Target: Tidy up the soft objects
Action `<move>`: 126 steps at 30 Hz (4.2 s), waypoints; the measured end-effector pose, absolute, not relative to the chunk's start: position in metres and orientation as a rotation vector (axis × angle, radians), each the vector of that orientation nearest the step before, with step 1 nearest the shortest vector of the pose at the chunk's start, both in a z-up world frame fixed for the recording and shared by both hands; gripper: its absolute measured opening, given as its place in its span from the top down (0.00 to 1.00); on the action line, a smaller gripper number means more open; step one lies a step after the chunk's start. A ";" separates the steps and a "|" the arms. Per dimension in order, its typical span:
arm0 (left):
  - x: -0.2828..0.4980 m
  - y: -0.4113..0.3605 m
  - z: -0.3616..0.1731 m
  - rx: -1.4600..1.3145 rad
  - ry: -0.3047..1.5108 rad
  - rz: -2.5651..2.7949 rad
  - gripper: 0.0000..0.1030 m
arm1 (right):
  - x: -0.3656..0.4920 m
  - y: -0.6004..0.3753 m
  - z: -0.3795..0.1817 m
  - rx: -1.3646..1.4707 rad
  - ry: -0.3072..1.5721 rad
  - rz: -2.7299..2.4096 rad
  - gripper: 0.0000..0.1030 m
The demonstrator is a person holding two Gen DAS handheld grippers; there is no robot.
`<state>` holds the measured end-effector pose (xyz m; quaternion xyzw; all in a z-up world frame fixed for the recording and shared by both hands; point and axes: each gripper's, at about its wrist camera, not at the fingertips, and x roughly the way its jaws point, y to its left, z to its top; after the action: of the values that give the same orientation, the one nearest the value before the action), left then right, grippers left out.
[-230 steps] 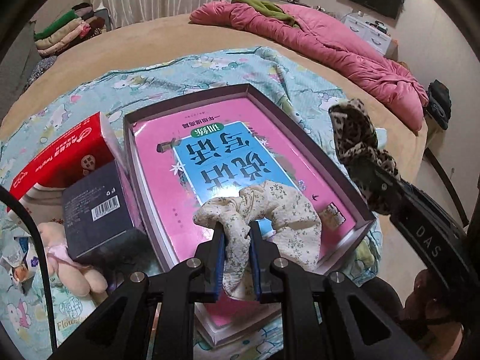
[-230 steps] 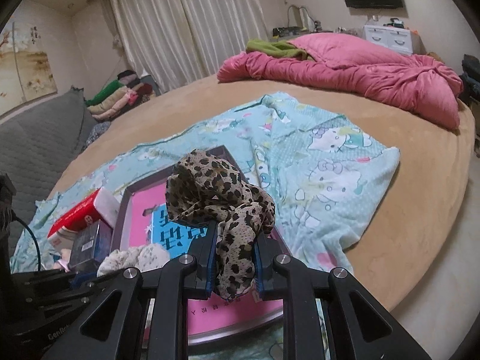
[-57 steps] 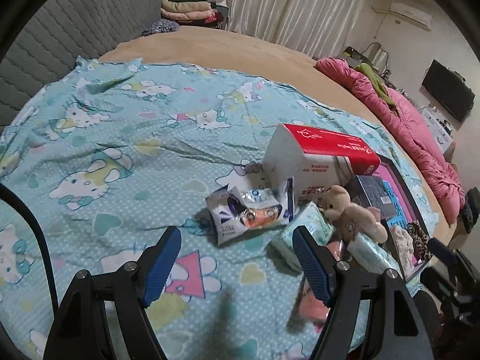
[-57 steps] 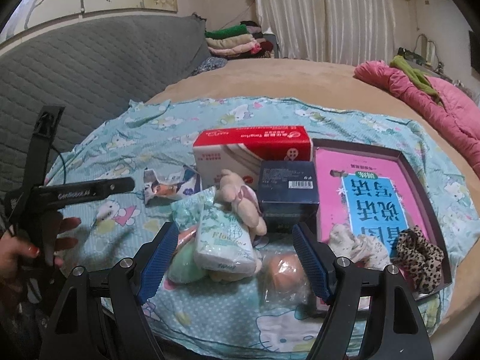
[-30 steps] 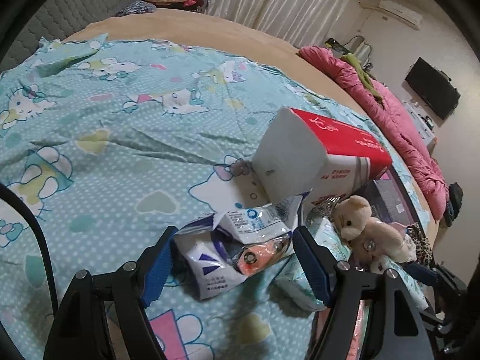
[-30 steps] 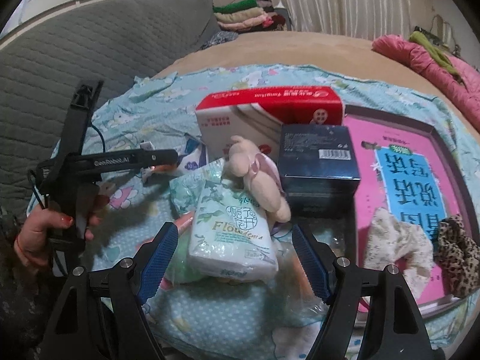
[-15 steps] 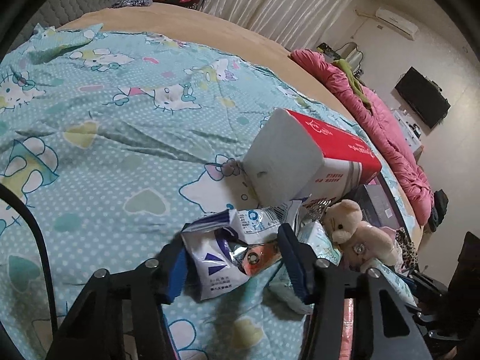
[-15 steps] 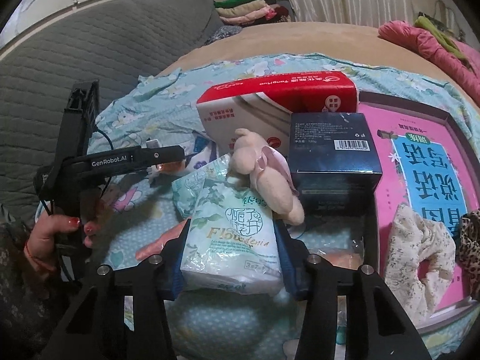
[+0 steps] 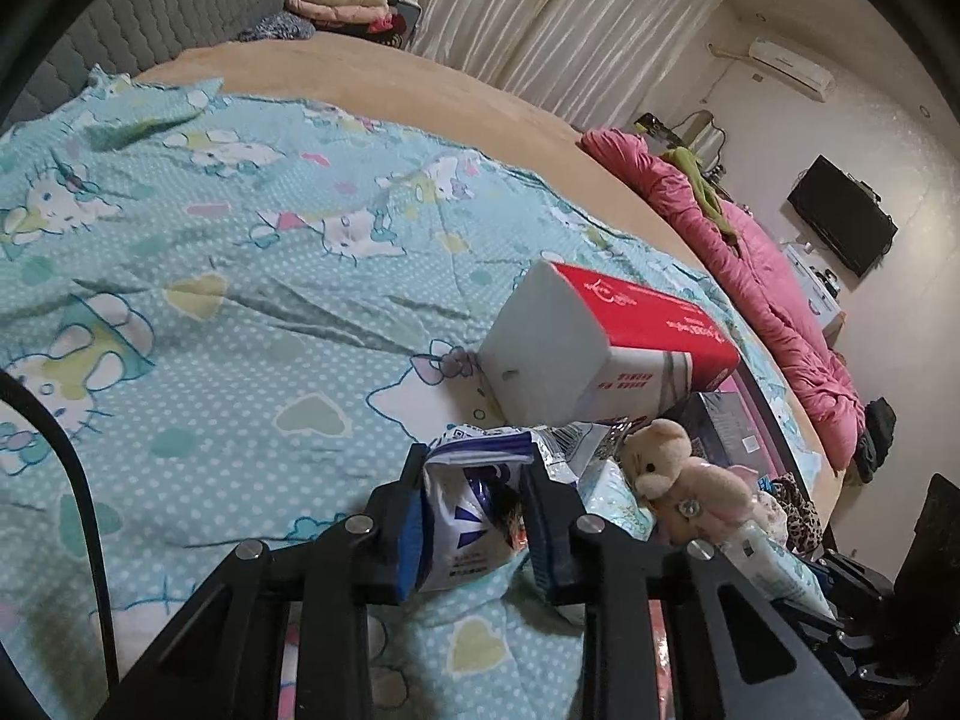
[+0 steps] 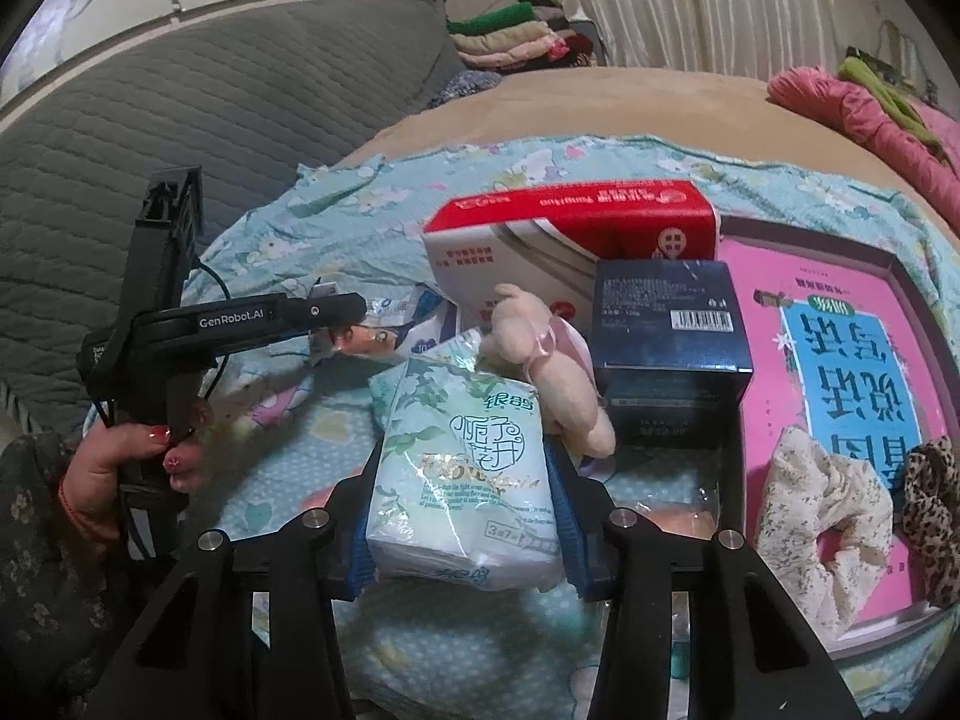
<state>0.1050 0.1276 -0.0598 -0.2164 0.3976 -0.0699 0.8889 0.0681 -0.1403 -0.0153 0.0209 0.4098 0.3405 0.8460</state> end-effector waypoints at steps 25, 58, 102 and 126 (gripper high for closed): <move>0.053 0.073 0.045 -0.333 0.676 -0.113 0.72 | 0.056 -0.185 0.030 0.128 0.684 0.682 0.53; 0.052 -0.055 0.093 -0.127 0.671 -0.192 0.72 | 0.059 -0.294 0.058 0.257 0.525 0.448 0.53; 0.121 -0.162 0.025 -0.107 0.857 -0.220 0.72 | 0.078 -0.372 0.034 0.303 0.525 0.213 0.53; 0.138 -0.184 -0.020 -0.079 0.943 -0.212 0.72 | 0.099 -0.360 -0.006 0.241 0.733 0.216 0.52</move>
<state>0.1378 -0.1842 -0.0199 -0.0379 0.4531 -0.1018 0.8848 0.0991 -0.3595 -0.0064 0.1173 0.3570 0.1053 0.9207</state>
